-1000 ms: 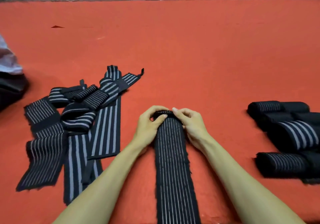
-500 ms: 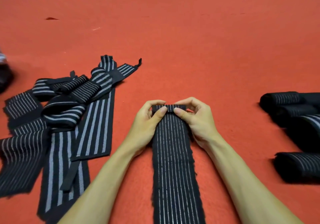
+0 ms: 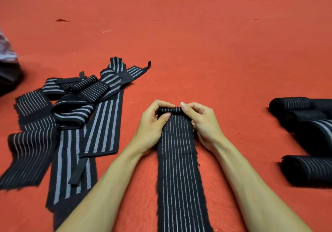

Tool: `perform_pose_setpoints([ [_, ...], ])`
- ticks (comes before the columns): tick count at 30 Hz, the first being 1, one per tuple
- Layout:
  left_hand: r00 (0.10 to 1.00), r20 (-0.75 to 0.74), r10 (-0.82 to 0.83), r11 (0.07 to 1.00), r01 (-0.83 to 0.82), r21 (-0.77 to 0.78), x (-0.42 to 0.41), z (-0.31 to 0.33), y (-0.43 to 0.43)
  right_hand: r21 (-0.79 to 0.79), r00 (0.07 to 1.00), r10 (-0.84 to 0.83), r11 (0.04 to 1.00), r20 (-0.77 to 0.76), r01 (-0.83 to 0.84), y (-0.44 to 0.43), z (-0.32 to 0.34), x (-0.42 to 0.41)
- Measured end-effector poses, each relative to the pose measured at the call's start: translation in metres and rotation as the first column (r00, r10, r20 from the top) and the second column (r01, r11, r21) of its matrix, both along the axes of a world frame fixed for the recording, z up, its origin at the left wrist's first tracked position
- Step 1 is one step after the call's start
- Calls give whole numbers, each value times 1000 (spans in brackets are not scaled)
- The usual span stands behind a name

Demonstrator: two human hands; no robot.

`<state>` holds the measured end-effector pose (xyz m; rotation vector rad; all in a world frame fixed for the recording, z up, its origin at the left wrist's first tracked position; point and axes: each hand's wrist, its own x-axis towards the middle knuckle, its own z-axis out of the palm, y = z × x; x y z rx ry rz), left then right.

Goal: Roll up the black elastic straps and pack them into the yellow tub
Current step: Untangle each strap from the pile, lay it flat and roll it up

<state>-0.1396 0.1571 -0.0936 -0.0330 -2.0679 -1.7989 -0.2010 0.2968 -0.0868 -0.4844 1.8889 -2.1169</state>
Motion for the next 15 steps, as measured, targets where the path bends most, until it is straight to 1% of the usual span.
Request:
perform_pose_setpoints([
  [4,999,18,-44,998,43,53,3,4,4,-68,1000,14,998,17,-13,3,-2,-1],
  [7,998,20,-65,998,65,1,2,2,3,-57,1000,10,998,-22,-11,4,-3,-2],
  [9,996,35,-79,997,79,-5,0,1,2,-34,998,5,999,-61,-7,5,-4,-3],
  [13,996,86,-5,1000,4,5,-3,-2,3,-25,991,9,1000,-132,-13,5,-5,-4],
  [15,996,84,24,1000,-25,5,-4,-2,4,-23,985,9,1000,-172,-14,5,-5,-4],
])
